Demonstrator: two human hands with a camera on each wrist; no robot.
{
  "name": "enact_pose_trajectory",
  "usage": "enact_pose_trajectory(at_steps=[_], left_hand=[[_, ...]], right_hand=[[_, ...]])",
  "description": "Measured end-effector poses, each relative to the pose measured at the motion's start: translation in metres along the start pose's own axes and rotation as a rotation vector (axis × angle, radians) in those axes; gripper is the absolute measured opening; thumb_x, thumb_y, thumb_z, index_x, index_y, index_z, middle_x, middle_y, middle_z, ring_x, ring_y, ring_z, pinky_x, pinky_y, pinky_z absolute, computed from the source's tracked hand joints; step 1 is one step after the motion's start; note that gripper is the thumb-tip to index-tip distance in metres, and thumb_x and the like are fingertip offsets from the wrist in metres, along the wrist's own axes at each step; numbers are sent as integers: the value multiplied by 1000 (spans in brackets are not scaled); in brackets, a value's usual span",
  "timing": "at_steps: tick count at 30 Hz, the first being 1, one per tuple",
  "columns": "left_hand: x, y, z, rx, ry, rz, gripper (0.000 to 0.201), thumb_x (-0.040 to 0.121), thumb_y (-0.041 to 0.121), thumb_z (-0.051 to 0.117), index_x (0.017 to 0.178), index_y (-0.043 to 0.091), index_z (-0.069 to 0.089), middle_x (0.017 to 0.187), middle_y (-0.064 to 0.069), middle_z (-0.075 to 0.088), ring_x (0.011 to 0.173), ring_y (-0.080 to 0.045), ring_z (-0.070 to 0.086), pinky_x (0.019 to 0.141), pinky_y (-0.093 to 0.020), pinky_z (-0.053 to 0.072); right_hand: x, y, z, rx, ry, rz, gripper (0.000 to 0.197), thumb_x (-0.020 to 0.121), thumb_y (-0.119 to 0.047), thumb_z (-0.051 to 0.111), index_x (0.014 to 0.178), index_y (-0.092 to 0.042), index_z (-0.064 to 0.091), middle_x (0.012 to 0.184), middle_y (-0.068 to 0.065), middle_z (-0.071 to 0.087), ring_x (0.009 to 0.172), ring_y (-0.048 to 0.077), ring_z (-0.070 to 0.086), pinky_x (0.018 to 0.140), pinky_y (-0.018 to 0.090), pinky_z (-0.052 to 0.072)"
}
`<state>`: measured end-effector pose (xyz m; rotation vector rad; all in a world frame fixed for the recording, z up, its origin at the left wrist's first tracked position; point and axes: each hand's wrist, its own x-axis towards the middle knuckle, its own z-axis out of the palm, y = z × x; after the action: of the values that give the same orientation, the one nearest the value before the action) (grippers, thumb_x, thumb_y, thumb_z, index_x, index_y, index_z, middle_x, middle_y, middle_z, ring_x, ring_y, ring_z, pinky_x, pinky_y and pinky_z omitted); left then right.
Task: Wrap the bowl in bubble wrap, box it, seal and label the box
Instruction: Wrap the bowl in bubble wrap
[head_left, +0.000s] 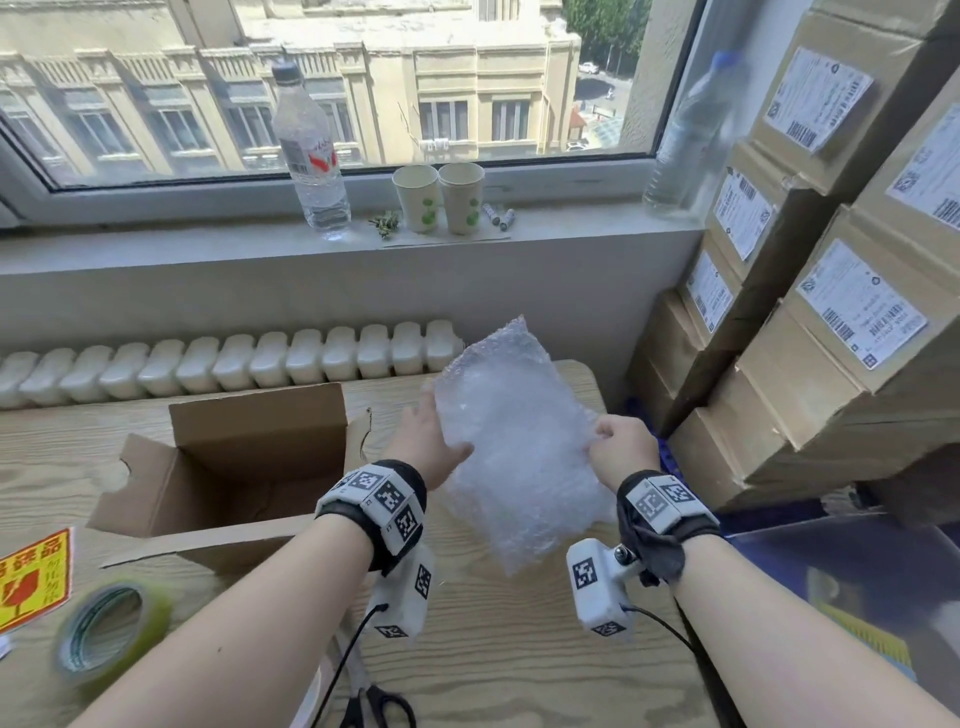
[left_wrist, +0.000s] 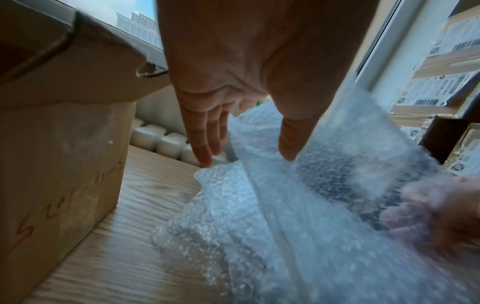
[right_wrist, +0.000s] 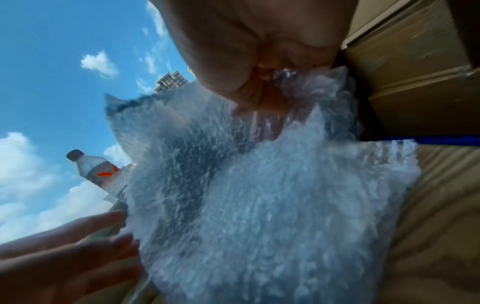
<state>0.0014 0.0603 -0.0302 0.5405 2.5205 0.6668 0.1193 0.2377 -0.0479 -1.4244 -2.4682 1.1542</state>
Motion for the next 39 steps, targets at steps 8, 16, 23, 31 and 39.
enact_pose_trajectory(at_steps=[8,16,23,31,39], left_hand=[[-14,-12,-37,-312,135,21,24,91,27,59,108,11,54,75,-1,63,68,-16,61,76,-37,55],[-59,-57,-87,-390,369,119,21,97,22,49,82,15,62,59,-3,59,55,-18,57,62,-28,50],[-99,-128,-137,-581,518,40,26,100,19,40,84,13,59,57,-5,57,36,-6,54,56,-32,54],[-147,-229,-174,-448,625,-93,10,93,11,52,90,16,60,88,-10,67,69,-26,62,72,-34,54],[-193,-292,-178,-217,729,-220,20,85,14,55,105,15,59,110,-11,53,101,-31,54,88,-34,43]], right_hand=[[-24,-19,-21,120,106,-7,11,75,1,51,65,2,52,64,8,43,71,26,35,60,31,30],[-68,-42,-12,319,210,37,20,80,-11,44,68,-17,60,78,10,69,78,31,67,74,39,58],[-130,-91,23,676,-247,6,47,85,-19,70,126,-11,49,85,6,59,72,19,58,48,24,50],[-191,-132,72,629,-418,-117,35,79,20,59,113,9,59,74,13,60,62,19,59,52,17,55],[-238,-159,129,290,-646,-259,23,72,7,75,88,-8,68,79,6,65,66,14,66,68,24,57]])
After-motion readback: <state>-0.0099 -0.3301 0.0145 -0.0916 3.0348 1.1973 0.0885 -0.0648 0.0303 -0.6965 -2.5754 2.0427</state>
